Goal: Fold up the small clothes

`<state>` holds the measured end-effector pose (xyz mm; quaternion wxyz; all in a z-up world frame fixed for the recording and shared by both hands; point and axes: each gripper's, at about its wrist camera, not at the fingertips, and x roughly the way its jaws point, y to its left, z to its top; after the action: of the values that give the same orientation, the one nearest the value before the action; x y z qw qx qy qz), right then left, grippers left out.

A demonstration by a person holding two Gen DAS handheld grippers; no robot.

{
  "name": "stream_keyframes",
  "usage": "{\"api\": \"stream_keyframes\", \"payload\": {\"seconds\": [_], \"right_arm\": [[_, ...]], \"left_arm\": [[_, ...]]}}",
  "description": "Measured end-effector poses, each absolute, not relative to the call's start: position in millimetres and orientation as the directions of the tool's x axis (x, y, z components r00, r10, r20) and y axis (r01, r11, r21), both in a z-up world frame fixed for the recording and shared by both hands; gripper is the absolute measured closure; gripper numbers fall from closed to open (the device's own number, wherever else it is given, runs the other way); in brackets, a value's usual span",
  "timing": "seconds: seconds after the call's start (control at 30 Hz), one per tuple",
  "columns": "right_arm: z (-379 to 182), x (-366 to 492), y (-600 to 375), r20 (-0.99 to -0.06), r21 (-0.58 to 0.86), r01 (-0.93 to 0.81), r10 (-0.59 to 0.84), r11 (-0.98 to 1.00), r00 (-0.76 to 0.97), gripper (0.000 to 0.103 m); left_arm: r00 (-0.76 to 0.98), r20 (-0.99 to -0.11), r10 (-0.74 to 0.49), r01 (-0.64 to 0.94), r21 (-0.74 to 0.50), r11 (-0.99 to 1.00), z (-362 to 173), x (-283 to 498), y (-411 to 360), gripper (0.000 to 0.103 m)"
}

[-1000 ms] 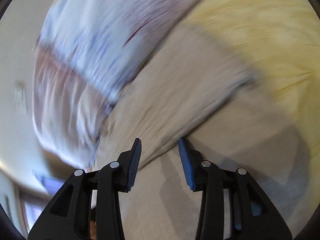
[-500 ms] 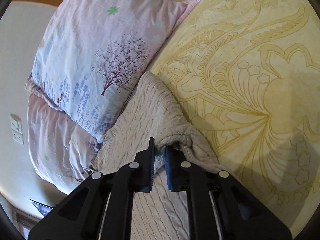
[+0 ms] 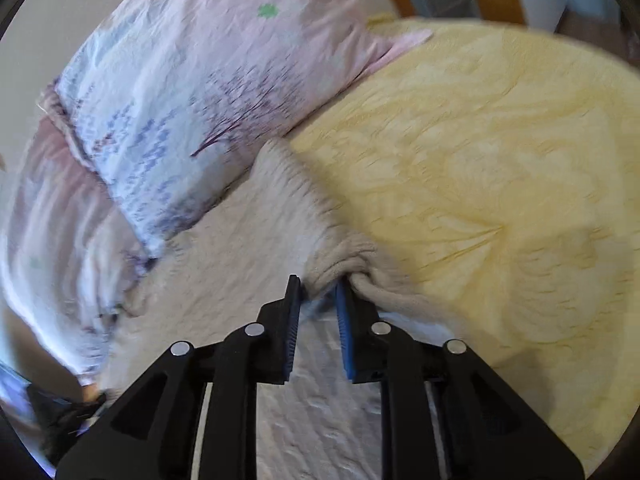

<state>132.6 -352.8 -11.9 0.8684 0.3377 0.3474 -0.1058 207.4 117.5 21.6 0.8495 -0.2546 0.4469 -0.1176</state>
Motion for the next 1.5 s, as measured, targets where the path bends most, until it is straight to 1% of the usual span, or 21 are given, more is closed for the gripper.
{"api": "stream_keyframes", "payload": {"seconds": [0.03, 0.07, 0.1, 0.13, 0.17, 0.23, 0.3, 0.4, 0.43, 0.53, 0.6, 0.67, 0.8, 0.9, 0.97, 1.0, 1.07, 1.17, 1.3, 1.4, 1.5], "right_arm": [[-10.0, 128.8, -353.2, -0.672, 0.502, 0.427, 0.027, 0.752, 0.74, 0.077], [-7.5, 124.8, -352.9, -0.666, 0.492, 0.433, 0.007, 0.755, 0.746, 0.066], [-5.1, 120.4, -352.2, -0.652, 0.497, 0.425, 0.002, 0.757, 0.758, 0.059], [-2.2, 115.8, -350.2, -0.635, 0.498, 0.413, -0.004, 0.762, 0.773, 0.045], [1.4, 113.1, -347.6, -0.619, 0.499, 0.396, -0.003, 0.771, 0.785, 0.038], [7.0, 109.1, -341.4, -0.582, 0.515, 0.344, 0.025, 0.785, 0.813, 0.038], [9.3, 109.1, -330.9, -0.548, 0.534, 0.261, 0.094, 0.804, 0.831, 0.034], [5.3, 115.4, -314.9, -0.526, 0.561, 0.154, 0.207, 0.813, 0.825, 0.033], [3.4, 116.5, -311.6, -0.524, 0.568, 0.133, 0.232, 0.812, 0.82, 0.033], [-1.8, 120.3, -303.5, -0.527, 0.575, 0.094, 0.28, 0.813, 0.802, 0.033], [-1.4, 121.0, -300.6, -0.525, 0.582, 0.076, 0.303, 0.809, 0.796, 0.033], [-2.7, 120.7, -300.9, -0.526, 0.589, 0.075, 0.312, 0.805, 0.791, 0.033], [-7.7, 121.7, -303.0, -0.536, 0.608, 0.083, 0.331, 0.79, 0.777, 0.032], [-8.1, 121.7, -302.7, -0.534, 0.612, 0.077, 0.339, 0.787, 0.774, 0.032], [-8.2, 122.0, -302.5, -0.534, 0.613, 0.073, 0.345, 0.786, 0.772, 0.032], [-8.5, 122.4, -302.3, -0.534, 0.616, 0.071, 0.35, 0.784, 0.77, 0.032], [-9.3, 123.0, -302.8, -0.532, 0.623, 0.068, 0.358, 0.78, 0.767, 0.032], [-10.3, 123.5, -303.5, -0.528, 0.632, 0.064, 0.369, 0.772, 0.765, 0.032], [-9.6, 122.9, -302.6, -0.518, 0.635, 0.049, 0.378, 0.771, 0.767, 0.032], [-9.3, 121.6, -302.5, -0.509, 0.641, 0.043, 0.383, 0.766, 0.771, 0.032], [-8.1, 121.2, -302.4, -0.512, 0.641, 0.041, 0.386, 0.767, 0.767, 0.032]], "left_arm": [[0.595, -0.684, -0.423, -0.026, -0.543, 0.84, 27.2, 197.0, 128.6, 0.044], [0.619, -0.667, -0.414, -0.031, -0.548, 0.836, 32.2, 185.1, 142.8, 0.036], [0.638, -0.658, -0.4, -0.046, -0.551, 0.833, 35.4, 176.0, 154.2, 0.033], [0.664, -0.646, -0.376, -0.073, -0.557, 0.827, 37.8, 163.3, 172.0, 0.033], [0.684, -0.64, -0.352, -0.105, -0.563, 0.82, 38.7, 151.9, 189.8, 0.033], [0.708, -0.637, -0.304, -0.173, -0.574, 0.801, 36.6, 135.0, 221.4, 0.033], [0.727, -0.64, -0.247, -0.263, -0.592, 0.762, 31.7, 117.9, 259.1, 0.033], [0.738, -0.647, -0.191, -0.387, -0.637, 0.666, 17.8, 101.2, 305.6, 0.038], [0.743, -0.642, -0.189, -0.416, -0.664, 0.622, 12.4, 97.7, 318.6, 0.043], [0.769, -0.617, -0.165, -0.465, -0.718, 0.517, 0.6, 91.1, 348.0, 0.048], [0.776, -0.615, -0.136, -0.498, -0.731, 0.467, -4.0, 89.3, 362.9, 0.048], [0.794, -0.594, -0.128, -0.502, -0.76, 0.412, -8.7, 89.9, 374.5, 0.053], [0.811, -0.576, -0.106, -0.51, -0.784, 0.355, -10.9, 94.9, 388.8, 0.056], [0.816, -0.571, -0.093, -0.522, -0.796, 0.306, -15.1, 98.0, 397.9, 0.067], [0.818, -0.568, -0.091, -0.526, -0.803, 0.28, -19.1, 96.2, 405.8, 0.079], [0.817, -0.569, -0.088, -0.534, -0.806, 0.255, -21.8, 96.1, 409.5, 0.082], [0.808, -0.582, -0.085, -0.551, -0.8, 0.24, -23.9, 96.3, 412.2, 0.095], [0.814, -0.577, -0.066, -0.54, -0.794, 0.279, -12.8, 101.8, 405.4, 0.096], [0.854, -0.515, -0.077, -0.458, -0.813, 0.359, 22.7, 114.3, 381.4, 0.097], [0.879, -0.456, -0.139, -0.356, -0.822, 0.445, 55.9, 134.8, 344.0, 0.097], [0.883, -0.407, -0.235, -0.233, -0.813, 0.533, 84.7, 160.0, 290.4, 0.097]]}}
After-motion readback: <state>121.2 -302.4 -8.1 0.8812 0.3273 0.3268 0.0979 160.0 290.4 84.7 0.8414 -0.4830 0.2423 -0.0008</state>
